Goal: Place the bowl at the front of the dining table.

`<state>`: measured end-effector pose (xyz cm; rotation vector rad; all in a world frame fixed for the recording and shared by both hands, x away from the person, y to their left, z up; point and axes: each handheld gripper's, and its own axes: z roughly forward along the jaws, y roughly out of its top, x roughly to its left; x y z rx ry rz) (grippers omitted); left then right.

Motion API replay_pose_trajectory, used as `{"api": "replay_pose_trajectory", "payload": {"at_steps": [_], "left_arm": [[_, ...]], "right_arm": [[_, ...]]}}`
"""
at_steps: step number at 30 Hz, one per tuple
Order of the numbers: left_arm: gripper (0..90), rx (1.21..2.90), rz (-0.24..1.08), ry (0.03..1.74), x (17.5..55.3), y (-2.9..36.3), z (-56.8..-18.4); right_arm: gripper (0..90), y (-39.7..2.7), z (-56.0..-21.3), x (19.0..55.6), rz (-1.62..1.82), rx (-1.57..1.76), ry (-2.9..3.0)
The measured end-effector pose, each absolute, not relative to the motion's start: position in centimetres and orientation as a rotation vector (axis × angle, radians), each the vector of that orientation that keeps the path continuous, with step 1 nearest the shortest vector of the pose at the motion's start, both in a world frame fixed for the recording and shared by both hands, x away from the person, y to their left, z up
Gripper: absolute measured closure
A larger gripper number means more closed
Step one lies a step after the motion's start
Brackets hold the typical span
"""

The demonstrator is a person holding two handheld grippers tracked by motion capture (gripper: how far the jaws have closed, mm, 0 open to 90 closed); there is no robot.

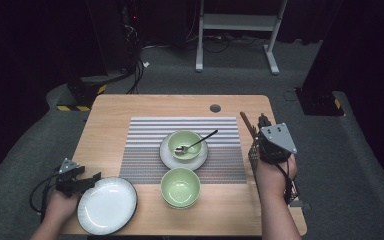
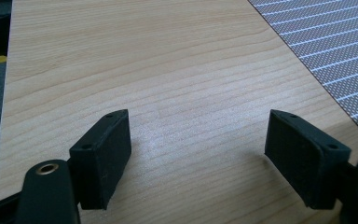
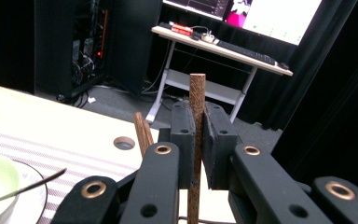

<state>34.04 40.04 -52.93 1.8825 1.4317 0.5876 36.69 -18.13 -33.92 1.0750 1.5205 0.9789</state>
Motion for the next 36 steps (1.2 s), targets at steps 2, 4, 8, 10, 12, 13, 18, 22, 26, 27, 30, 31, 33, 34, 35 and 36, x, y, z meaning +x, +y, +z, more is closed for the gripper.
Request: {"api": "replay_pose_trajectory", "payload": {"at_steps": [2,4,8,10,12,13,18,22,26,27,30,31,33,34,35,36], "left_arm": [[22.7,1.882,0.588,1.432,34.0,40.0,-52.9],[22.7,1.883,0.588,1.432,34.0,40.0,-52.9],[22.7,1.882,0.588,1.432,34.0,40.0,-52.9],[22.7,1.883,0.588,1.432,34.0,40.0,-52.9],[22.7,1.882,0.588,1.432,34.0,40.0,-52.9],[22.7,1.882,0.588,1.432,34.0,40.0,-52.9],[22.7,1.882,0.588,1.432,34.0,40.0,-52.9],[22.7,1.882,0.588,1.432,34.0,40.0,-52.9],[22.7,1.882,0.588,1.432,34.0,40.0,-52.9],[22.7,1.883,0.588,1.432,34.0,40.0,-52.9],[22.7,1.882,0.588,1.432,34.0,40.0,-52.9],[22.7,1.883,0.588,1.432,34.0,40.0,-52.9],[22.7,1.883,0.588,1.432,34.0,40.0,-52.9],[22.7,1.882,0.588,1.432,34.0,40.0,-52.9],[22.7,1.882,0.588,1.432,34.0,40.0,-52.9],[22.8,1.882,0.588,1.432,34.0,40.0,-52.9]], "right_arm": [[83.9,-18.1,-33.7,36.6,0.986,1.072,1.515],[83.9,-18.0,-33.4,36.4,0.99,1.064,1.513],[83.9,-17.8,-33.0,36.3,0.997,1.051,1.507],[83.9,-17.7,-32.8,36.2,1.001,1.047,1.504],[83.9,-17.6,-32.6,36.1,1.008,1.041,1.504],[83.9,-17.5,-32.5,36.1,1.009,1.039,1.501],[83.9,-17.2,-31.8,35.9,1.016,1.018,1.492],[83.8,-17.0,-31.2,35.8,1.026,1.007,1.484],[83.9,-16.7,-30.6,35.7,1.04,0.995,1.474],[83.8,-16.7,-30.5,35.6,1.043,0.993,1.472],[83.9,-16.5,-30.3,35.4,1.045,0.985,1.466],[83.9,-16.4,-30.2,35.4,1.048,0.984,1.466],[83.8,-16.3,-30.1,35.4,1.048,0.98,1.465],[83.9,-16.2,-30.0,35.4,1.049,0.976,1.464],[83.9,-16.2,-29.9,35.3,1.05,0.972,1.463],[83.9,-16.1,-29.8,35.3,1.052,0.97,1.461]]}}
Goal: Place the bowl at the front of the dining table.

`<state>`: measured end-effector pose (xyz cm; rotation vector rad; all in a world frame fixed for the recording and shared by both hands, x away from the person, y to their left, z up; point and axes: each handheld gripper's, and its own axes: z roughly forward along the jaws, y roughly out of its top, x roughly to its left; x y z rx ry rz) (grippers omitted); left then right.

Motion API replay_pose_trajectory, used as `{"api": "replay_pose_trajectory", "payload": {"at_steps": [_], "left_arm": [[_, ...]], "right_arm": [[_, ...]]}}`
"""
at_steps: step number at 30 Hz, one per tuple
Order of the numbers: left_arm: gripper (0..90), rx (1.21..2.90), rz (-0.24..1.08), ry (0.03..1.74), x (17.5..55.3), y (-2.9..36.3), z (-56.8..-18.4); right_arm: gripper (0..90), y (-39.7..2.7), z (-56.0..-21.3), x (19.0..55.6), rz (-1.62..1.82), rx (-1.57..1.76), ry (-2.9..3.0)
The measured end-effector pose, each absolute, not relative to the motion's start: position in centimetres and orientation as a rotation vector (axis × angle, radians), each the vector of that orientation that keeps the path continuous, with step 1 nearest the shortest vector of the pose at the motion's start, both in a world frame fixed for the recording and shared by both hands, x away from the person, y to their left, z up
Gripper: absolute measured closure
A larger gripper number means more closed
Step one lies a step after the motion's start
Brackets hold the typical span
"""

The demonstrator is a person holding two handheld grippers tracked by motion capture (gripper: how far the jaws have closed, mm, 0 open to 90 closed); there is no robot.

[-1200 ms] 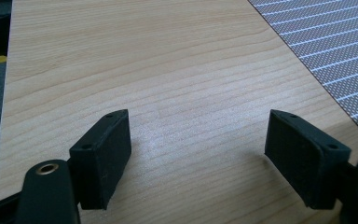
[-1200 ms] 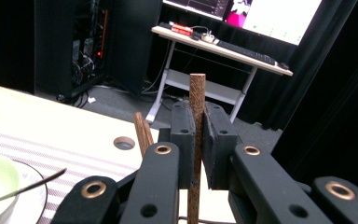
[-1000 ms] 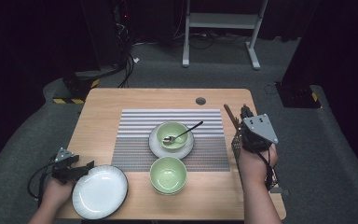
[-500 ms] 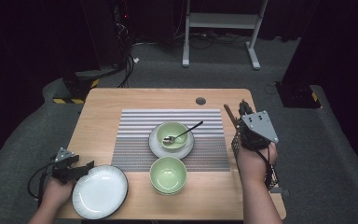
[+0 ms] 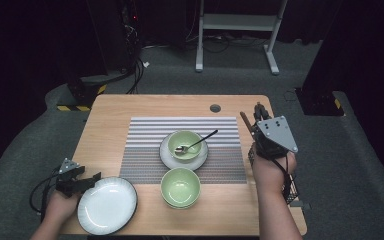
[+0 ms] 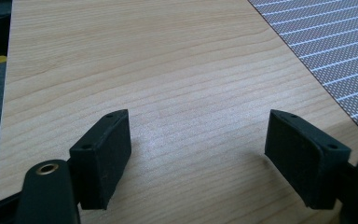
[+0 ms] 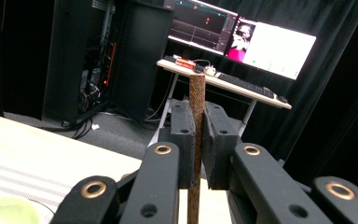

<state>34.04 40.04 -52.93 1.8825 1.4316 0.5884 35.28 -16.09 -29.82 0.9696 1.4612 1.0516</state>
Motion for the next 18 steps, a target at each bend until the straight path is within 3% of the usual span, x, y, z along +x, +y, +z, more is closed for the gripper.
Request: {"api": "replay_pose_trajectory", "payload": {"at_steps": [18], "left_arm": [[22.7,1.882,0.588,1.432,34.0,40.0,-52.9]], "right_arm": [[83.8,-14.2,-28.0,34.4,1.07,0.881,1.45]]}}
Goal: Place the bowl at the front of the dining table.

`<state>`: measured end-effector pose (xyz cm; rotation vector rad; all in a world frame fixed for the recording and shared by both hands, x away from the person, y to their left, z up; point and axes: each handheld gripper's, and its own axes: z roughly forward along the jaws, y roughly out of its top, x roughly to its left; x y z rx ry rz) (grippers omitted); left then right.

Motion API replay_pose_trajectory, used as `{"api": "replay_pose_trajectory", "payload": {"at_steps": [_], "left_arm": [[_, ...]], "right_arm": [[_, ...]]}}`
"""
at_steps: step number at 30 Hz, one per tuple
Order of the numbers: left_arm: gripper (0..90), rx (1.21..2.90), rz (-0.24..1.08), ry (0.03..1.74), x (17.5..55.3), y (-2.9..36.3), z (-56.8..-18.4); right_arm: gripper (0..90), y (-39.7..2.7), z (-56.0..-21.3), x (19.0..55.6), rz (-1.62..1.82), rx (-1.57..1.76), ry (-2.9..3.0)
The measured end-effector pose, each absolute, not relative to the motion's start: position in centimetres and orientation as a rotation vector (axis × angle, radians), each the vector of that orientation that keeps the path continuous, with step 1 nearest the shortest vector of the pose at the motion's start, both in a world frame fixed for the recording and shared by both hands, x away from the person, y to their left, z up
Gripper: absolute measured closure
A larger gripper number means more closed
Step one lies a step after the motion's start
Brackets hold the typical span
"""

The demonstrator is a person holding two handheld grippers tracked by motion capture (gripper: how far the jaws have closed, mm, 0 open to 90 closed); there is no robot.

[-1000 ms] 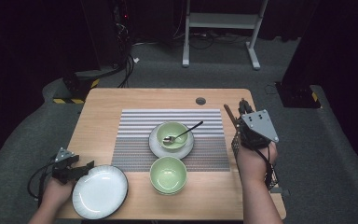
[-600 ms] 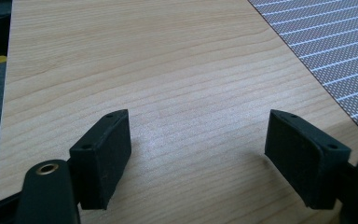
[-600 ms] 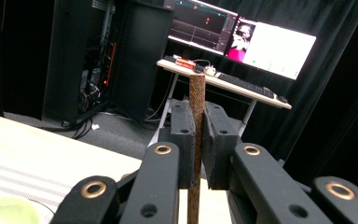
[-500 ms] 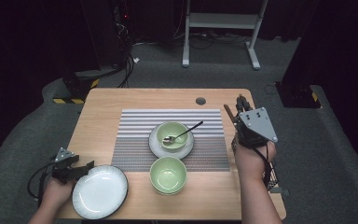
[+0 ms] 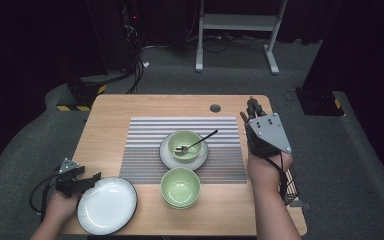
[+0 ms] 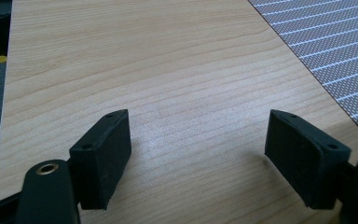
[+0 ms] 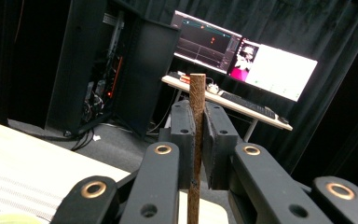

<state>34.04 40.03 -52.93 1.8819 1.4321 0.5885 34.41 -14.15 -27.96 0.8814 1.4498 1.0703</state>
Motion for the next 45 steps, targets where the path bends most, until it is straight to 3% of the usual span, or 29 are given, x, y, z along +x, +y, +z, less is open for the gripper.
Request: {"api": "replay_pose_trajectory", "payload": {"at_steps": [22,45], "left_arm": [[22.7,1.882,0.588,1.432,34.0,40.0,-52.9],[22.5,1.885,0.586,1.433,34.1,40.0,-52.9]], "right_arm": [[83.8,-12.8,-27.4,33.6,1.255,0.866,1.461],[83.8,-12.0,-30.6,32.8,1.374,0.895,1.501]]}}
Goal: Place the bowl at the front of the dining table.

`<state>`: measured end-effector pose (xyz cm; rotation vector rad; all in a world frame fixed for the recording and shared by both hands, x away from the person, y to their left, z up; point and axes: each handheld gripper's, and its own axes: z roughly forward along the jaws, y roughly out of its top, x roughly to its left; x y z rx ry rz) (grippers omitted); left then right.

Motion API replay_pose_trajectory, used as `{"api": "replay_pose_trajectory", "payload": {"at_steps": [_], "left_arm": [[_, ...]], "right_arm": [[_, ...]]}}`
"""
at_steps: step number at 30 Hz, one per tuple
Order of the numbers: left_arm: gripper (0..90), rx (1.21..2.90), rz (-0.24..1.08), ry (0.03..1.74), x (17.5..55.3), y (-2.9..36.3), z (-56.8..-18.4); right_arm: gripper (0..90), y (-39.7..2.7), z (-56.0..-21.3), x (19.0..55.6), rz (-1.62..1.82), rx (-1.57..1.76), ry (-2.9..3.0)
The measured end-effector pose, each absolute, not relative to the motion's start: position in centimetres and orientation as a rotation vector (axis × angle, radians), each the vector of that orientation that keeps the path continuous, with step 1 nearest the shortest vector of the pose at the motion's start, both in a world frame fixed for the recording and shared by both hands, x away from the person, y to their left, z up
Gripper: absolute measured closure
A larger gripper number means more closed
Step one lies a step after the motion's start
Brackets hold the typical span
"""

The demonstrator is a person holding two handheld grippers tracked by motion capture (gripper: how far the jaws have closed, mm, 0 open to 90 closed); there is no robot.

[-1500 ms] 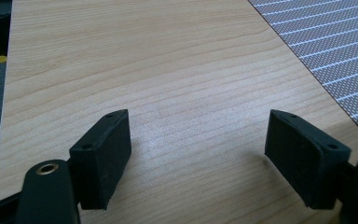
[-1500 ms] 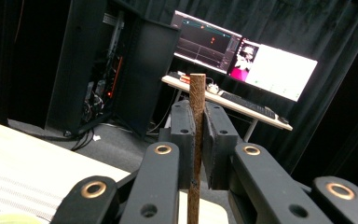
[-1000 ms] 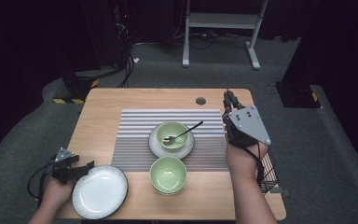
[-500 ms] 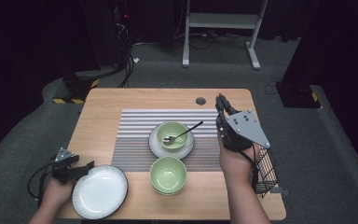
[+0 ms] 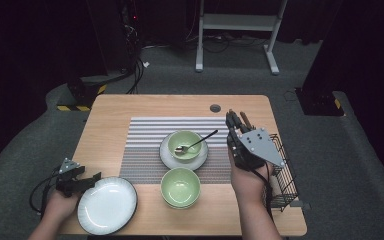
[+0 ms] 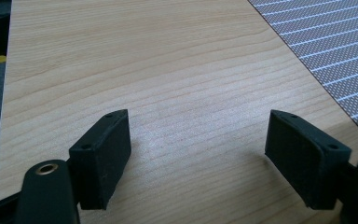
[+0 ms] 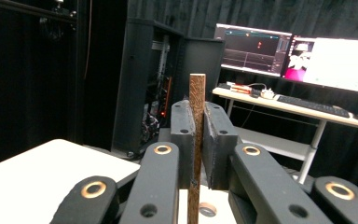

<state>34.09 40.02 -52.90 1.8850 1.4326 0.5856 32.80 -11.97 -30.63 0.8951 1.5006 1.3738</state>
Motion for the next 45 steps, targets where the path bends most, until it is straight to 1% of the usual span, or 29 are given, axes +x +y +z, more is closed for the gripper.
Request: {"api": "replay_pose_trajectory", "payload": {"at_steps": [8,11,13,19,24,26,30,32,34,38,41,45], "left_arm": [[20.5,1.928,0.571,1.442,34.5,40.0,-52.6],[18.6,1.92,0.57,1.435,34.6,40.1,-52.1],[15.0,1.918,0.576,1.405,34.5,40.0,-51.5],[14.8,1.92,0.622,1.36,34.7,39.1,-49.6],[14.9,1.918,0.632,1.315,34.7,38.6,-48.2],[14.6,1.918,0.617,1.295,34.5,38.1,-47.5],[14.4,1.897,0.577,1.239,34.1,37.0,-46.3],[13.5,1.917,0.551,1.208,34.0,36.2,-45.8],[11.8,1.919,0.554,1.165,33.8,35.2,-45.4],[14.6,1.89,0.542,1.102,33.5,33.4,-44.6],[14.8,1.884,0.516,1.047,33.4,31.9,-44.0],[15.1,1.91,0.538,0.982,33.2,29.8,-43.5]], "right_arm": [[83.8,-12.3,-31.6,32.3,1.394,0.887,1.514],[83.8,-12.4,-31.7,32.1,1.408,0.883,1.513],[83.8,-12.4,-31.7,32.0,1.417,0.882,1.512],[83.8,-12.2,-31.6,31.8,1.442,0.873,1.503],[83.8,-11.9,-31.5,31.5,1.463,0.868,1.501],[83.8,-12.0,-31.4,31.5,1.478,0.87,1.496],[83.8,-12.0,-31.0,31.4,1.506,0.872,1.49],[83.8,-11.8,-30.8,31.4,1.513,0.865,1.49],[83.8,-11.5,-30.7,31.4,1.53,0.863,1.497],[83.8,-10.8,-30.8,31.4,1.542,0.853,1.508],[83.7,-10.3,-30.8,31.3,1.549,0.843,1.516],[83.8,-9.6,-30.6,31.3,1.565,0.833,1.524]]}}
